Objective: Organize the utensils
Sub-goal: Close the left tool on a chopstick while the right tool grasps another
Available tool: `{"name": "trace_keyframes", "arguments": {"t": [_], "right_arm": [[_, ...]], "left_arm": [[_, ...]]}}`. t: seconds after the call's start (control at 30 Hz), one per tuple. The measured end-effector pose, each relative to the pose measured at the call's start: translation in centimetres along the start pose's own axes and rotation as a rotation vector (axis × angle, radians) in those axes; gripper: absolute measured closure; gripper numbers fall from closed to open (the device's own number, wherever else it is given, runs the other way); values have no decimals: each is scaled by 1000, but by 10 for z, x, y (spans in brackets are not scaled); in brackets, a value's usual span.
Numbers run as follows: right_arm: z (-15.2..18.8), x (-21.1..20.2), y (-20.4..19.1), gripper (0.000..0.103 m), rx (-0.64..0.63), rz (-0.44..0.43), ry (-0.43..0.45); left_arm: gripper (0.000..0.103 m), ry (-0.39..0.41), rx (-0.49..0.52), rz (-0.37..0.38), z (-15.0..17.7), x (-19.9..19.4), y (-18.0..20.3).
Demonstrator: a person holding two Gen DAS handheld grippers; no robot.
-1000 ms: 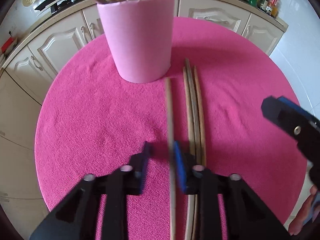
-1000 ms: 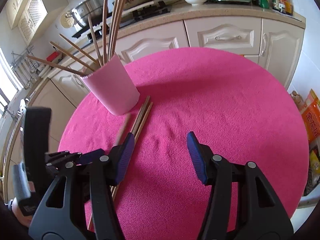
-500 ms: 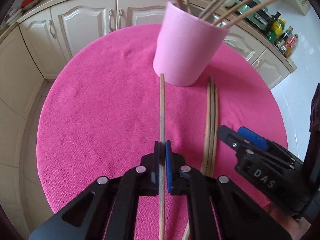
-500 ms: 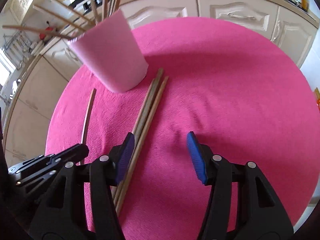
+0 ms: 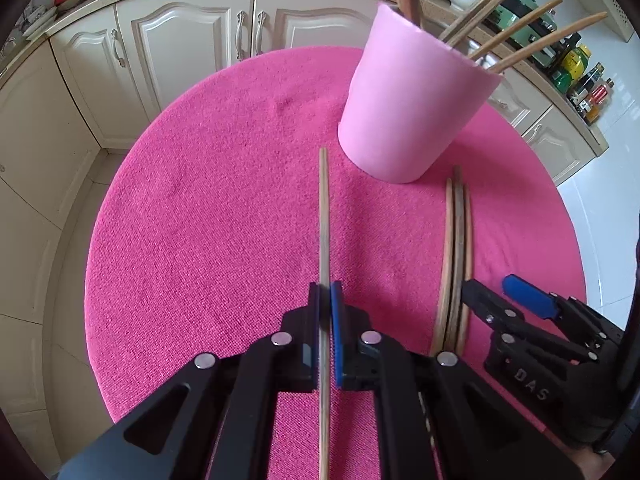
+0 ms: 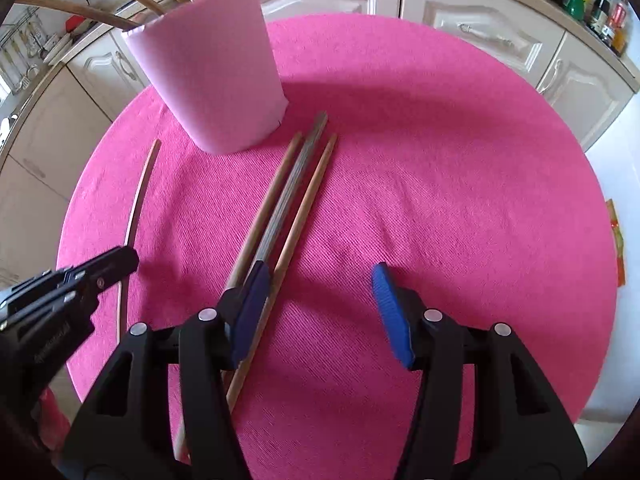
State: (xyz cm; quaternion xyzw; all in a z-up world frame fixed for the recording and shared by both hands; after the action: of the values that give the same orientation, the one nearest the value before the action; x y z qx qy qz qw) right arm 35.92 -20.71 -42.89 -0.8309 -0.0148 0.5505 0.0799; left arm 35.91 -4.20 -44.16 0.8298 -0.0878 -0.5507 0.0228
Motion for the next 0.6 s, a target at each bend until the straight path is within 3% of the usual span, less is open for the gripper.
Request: {"name": "trace_keyframes", "arguments": {"t": [0.2,0.37,0.47,0.6], "right_arm": [[-12,10,-5,50,-59,51,-36],[-25,14,0,80,-70,45,-65],[-32,16,13,90,-35,5,-88],[-36,16,25,94,30,-69,-113]], "left_arm": [[97,-25,4,-12,-8,10,0],[97,-58,21,-29,-17,17,3],[97,-76,32,-35,-21,19,5],[98,-64,40,-27,-23,16,9]]}}
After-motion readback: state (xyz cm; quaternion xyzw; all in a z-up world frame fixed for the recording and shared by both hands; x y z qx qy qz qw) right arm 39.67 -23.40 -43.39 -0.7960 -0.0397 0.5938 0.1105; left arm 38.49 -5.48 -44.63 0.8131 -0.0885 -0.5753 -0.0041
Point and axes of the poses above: each gripper's, at about its wrist camera, not at the fingertips, and x roughly the way its jaws point, y to its right, z to its underside, the point moved 6 cm from there along x, roughly the way its jaws point, and after that the axes turned 8 degrees about x, right-handed, at the moved point
